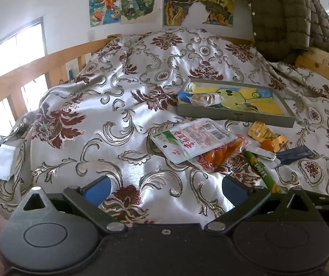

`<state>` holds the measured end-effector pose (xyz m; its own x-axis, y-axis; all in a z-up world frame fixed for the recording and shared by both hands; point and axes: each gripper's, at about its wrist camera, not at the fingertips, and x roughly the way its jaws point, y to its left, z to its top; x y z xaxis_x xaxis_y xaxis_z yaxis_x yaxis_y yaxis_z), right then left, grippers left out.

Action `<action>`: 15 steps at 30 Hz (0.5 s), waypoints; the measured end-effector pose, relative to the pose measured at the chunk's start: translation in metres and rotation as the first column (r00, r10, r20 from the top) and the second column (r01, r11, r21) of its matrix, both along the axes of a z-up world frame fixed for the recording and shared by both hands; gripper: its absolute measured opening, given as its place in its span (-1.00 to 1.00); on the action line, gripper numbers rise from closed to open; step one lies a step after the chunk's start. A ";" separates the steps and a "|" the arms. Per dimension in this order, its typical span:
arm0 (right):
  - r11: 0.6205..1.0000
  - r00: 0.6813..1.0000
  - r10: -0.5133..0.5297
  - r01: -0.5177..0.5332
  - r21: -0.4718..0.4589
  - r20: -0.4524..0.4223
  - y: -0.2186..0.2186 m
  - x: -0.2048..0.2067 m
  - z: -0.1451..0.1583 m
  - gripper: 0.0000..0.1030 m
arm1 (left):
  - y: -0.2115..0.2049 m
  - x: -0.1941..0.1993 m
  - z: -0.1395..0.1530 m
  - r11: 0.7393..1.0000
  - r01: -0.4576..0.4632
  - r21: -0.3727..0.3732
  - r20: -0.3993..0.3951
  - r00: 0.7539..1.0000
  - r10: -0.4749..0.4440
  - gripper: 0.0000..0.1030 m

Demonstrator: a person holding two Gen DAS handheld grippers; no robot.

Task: Organize snacks
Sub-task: 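Lower the right tool onto the green stick snack and close it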

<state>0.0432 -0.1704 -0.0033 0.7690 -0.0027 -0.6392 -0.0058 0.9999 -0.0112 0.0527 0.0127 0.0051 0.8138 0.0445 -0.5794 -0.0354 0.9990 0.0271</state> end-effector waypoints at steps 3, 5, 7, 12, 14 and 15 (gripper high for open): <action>1.000 1.000 -0.002 0.002 0.008 -0.019 -0.002 0.004 -0.001 1.00 | -0.001 0.002 0.000 1.000 0.008 0.005 -0.007 1.000 -0.008 0.98; 1.000 1.000 -0.005 0.005 0.014 -0.030 -0.003 0.007 -0.001 1.00 | -0.002 0.003 0.000 1.000 0.014 0.006 -0.008 1.000 -0.014 0.99; 1.000 0.999 -0.002 0.003 0.020 -0.044 -0.004 0.011 -0.002 1.00 | -0.003 0.005 -0.001 1.000 0.019 0.009 -0.014 1.000 -0.019 0.99; 0.999 0.998 0.037 -0.037 -0.010 -0.058 -0.006 0.025 0.000 1.00 | -0.006 0.010 -0.001 0.998 0.050 0.024 -0.018 0.999 -0.050 0.99; 0.998 0.997 0.050 -0.053 -0.038 -0.056 -0.005 0.031 0.002 1.00 | -0.009 0.015 -0.002 0.997 0.063 0.044 -0.027 0.998 -0.062 0.99; 0.997 0.997 0.061 -0.063 -0.047 -0.055 -0.006 0.034 0.002 1.00 | -0.010 0.018 -0.002 0.997 0.063 0.054 -0.036 0.997 -0.062 0.99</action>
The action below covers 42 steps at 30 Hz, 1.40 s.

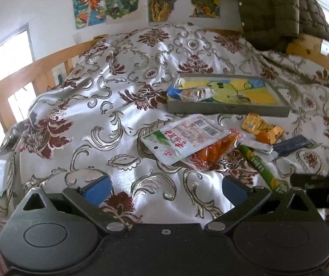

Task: Organize snacks
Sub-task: 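Lower the right tool onto the green stick snack and close it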

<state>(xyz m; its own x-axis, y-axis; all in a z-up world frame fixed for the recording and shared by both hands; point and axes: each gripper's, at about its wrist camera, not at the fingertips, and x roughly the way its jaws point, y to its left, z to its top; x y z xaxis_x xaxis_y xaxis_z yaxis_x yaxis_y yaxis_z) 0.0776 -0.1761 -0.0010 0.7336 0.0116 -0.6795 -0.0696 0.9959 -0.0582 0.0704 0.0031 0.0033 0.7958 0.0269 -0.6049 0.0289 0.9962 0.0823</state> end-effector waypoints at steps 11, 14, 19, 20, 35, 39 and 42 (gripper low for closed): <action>0.992 0.992 0.120 -0.121 -0.027 -0.026 -0.001 0.036 -0.009 1.00 | -0.003 0.051 0.002 0.988 0.077 0.134 -0.047 0.996 -0.071 0.99; 0.990 0.990 0.134 -0.136 -0.035 -0.041 0.001 0.045 -0.015 1.00 | -0.003 0.068 0.000 0.976 0.118 0.181 -0.057 0.992 -0.110 0.99; 0.990 0.990 0.129 -0.131 -0.051 -0.050 0.003 0.052 -0.026 1.00 | -0.009 0.089 -0.012 0.945 0.150 0.292 -0.078 0.988 -0.133 0.99; 0.991 0.991 0.123 -0.125 -0.049 -0.050 0.002 0.053 -0.027 1.00 | -0.011 0.091 -0.015 0.940 0.151 0.307 -0.075 0.988 -0.134 0.99; 0.986 0.988 0.138 -0.144 -0.084 -0.075 0.013 0.069 -0.054 0.69 | -0.046 0.103 -0.058 0.785 0.278 0.555 -0.065 0.954 -0.292 0.92; 0.984 0.982 0.163 -0.169 -0.062 -0.091 0.016 0.072 -0.059 0.34 | -0.043 0.110 -0.062 0.766 0.280 0.579 -0.074 0.954 -0.292 0.73; 0.985 0.980 0.167 -0.171 -0.030 -0.111 0.015 0.075 -0.062 0.15 | -0.040 0.113 -0.066 0.758 0.298 0.580 -0.101 0.950 -0.295 0.50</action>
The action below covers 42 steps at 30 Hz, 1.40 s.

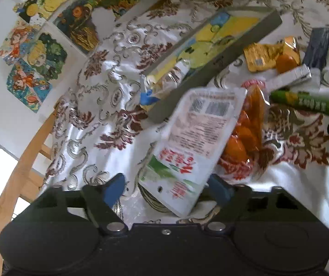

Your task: Organize snacks

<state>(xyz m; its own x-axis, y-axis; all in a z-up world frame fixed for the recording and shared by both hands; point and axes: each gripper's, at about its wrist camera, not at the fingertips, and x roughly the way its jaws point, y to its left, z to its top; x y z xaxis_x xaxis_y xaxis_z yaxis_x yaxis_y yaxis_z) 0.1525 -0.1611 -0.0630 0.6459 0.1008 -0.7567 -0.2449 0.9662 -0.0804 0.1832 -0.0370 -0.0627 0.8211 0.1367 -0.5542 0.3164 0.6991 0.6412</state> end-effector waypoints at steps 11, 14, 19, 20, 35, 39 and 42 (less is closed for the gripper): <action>0.986 0.995 -0.060 0.072 0.151 -0.082 -0.013 0.022 -0.012 0.06 | -0.013 0.007 -0.016 0.987 0.136 0.091 0.033 0.990 -0.139 0.44; 0.983 0.995 -0.056 0.068 0.170 -0.078 -0.012 0.024 -0.014 -0.10 | -0.014 0.011 -0.016 0.988 0.129 0.088 0.042 0.990 -0.133 0.57; 0.982 0.996 -0.047 0.059 0.180 -0.071 -0.009 0.024 -0.013 -0.35 | -0.002 0.021 -0.006 0.995 0.077 -0.061 -0.031 0.996 -0.079 0.30; 0.981 0.996 -0.048 0.060 0.182 -0.069 -0.009 0.023 -0.012 -0.41 | 0.001 0.023 -0.003 0.993 0.067 -0.099 -0.056 0.996 -0.073 0.10; 0.981 0.997 -0.052 0.062 0.182 -0.058 -0.010 0.022 -0.012 -0.48 | 0.016 0.026 0.021 0.977 -0.069 -0.200 0.062 0.995 0.083 -0.78; 0.981 0.997 -0.053 0.062 0.181 -0.057 -0.009 0.024 -0.012 -0.48 | 0.019 0.040 0.021 0.973 -0.089 -0.214 0.049 0.994 0.101 -0.75; 0.980 0.997 -0.058 0.068 0.189 -0.056 -0.010 0.026 -0.013 -0.48 | 0.020 0.050 0.018 0.974 -0.083 -0.212 0.046 0.994 0.095 -0.70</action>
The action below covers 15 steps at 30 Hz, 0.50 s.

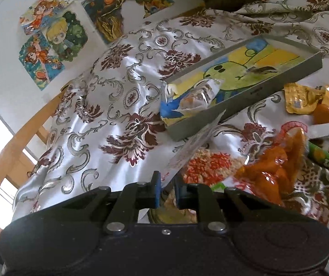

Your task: Organize snacks

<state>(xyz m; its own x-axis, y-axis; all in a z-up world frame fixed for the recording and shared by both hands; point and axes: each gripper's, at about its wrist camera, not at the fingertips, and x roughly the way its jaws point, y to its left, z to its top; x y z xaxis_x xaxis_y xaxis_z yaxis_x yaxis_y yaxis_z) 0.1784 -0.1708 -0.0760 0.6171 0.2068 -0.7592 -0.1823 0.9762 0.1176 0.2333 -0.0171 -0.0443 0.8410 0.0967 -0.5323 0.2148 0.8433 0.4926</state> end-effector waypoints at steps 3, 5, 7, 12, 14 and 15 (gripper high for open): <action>1.000 1.000 -0.006 0.006 0.008 0.002 0.000 0.003 -0.001 -0.48 | 0.003 0.018 -0.005 1.000 -0.025 -0.001 -0.007 1.000 0.025 -0.64; 1.000 1.000 -0.010 0.010 0.013 0.002 0.000 0.005 -0.001 -0.48 | 0.006 0.028 -0.007 0.999 -0.043 -0.013 -0.025 0.999 0.043 -0.58; 1.000 1.000 -0.016 0.016 0.026 0.000 -0.002 0.007 -0.002 -0.48 | 0.009 0.035 -0.009 0.998 -0.052 -0.022 -0.035 0.998 0.051 -0.53; 0.998 0.999 -0.032 0.032 0.048 -0.002 -0.003 0.012 -0.004 -0.46 | 0.020 0.049 -0.018 0.994 -0.105 -0.022 -0.081 0.991 0.103 -0.37; 0.998 0.999 -0.034 0.034 0.050 -0.001 -0.003 0.014 -0.004 -0.46 | 0.027 0.051 -0.017 0.990 -0.122 -0.073 -0.095 0.989 0.115 -0.43; 0.998 0.999 -0.035 0.035 0.050 0.000 -0.002 0.015 -0.004 -0.48 | 0.029 0.050 -0.015 0.988 -0.125 -0.087 -0.094 0.989 0.117 -0.44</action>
<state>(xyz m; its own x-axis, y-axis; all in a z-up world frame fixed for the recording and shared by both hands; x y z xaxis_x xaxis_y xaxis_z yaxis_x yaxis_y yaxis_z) 0.1932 -0.1730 -0.0802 0.6252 0.2229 -0.7480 -0.1482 0.9748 0.1666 0.2837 0.0123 -0.0592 0.7755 0.1420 -0.6151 0.1476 0.9066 0.3953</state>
